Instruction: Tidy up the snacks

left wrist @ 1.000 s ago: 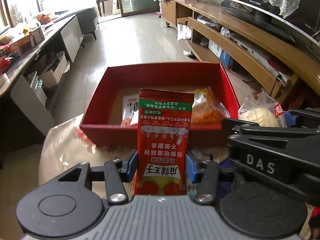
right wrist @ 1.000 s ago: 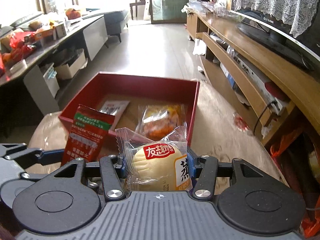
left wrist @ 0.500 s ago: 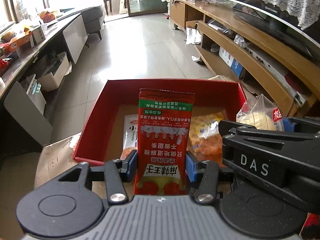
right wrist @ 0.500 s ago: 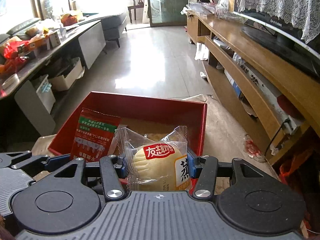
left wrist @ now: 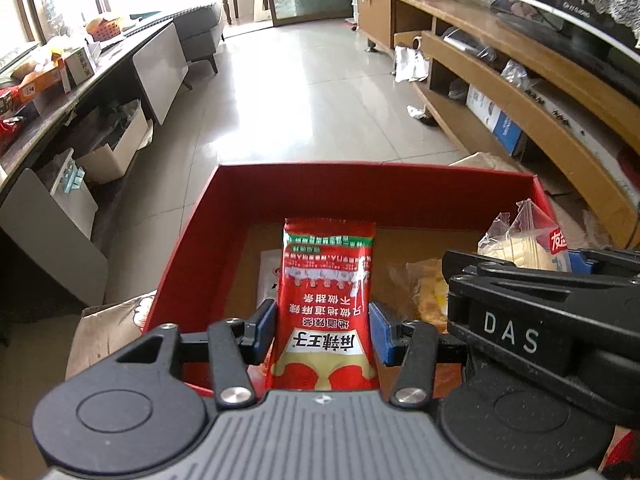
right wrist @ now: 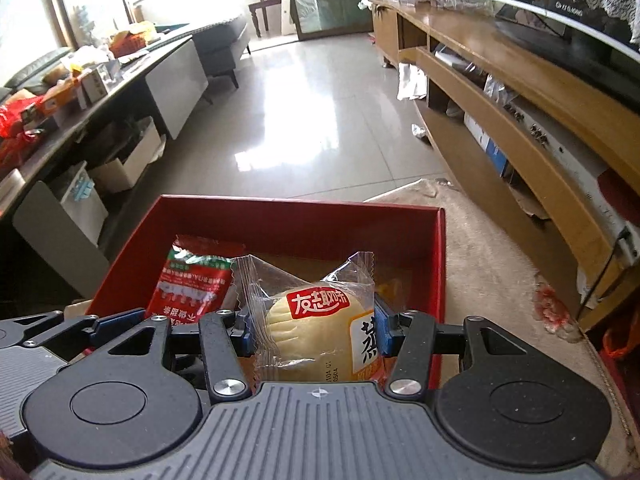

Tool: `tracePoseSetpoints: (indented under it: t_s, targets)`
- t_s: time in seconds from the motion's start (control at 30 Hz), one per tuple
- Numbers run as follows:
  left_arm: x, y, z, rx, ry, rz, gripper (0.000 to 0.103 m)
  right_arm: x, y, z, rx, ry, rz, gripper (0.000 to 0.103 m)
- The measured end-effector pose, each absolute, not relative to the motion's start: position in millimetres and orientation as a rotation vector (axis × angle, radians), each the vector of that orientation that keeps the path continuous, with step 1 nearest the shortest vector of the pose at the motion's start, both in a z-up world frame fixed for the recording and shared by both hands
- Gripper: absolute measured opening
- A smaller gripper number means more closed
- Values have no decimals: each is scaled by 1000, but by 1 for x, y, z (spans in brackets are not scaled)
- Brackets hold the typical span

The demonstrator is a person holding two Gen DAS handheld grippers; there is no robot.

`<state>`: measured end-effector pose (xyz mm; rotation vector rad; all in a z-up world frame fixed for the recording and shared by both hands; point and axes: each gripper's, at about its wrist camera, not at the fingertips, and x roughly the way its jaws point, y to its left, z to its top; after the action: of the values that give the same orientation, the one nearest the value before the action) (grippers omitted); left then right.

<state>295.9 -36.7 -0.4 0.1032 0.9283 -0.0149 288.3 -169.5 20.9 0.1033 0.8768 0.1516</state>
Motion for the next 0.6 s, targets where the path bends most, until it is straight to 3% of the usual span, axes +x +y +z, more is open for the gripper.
tracePoseSetpoints:
  t_s: [0.13, 0.43, 0.6]
  targets:
    - [303, -35, -9, 113, 944, -4, 40, 292, -167, 14, 96, 881, 161, 60]
    - [305, -31, -20, 141, 965, 25, 41, 300, -158, 6, 64, 903, 177, 64]
    - [302, -26, -21, 164, 985, 37, 55, 300, -153, 4, 47, 918, 182, 75]
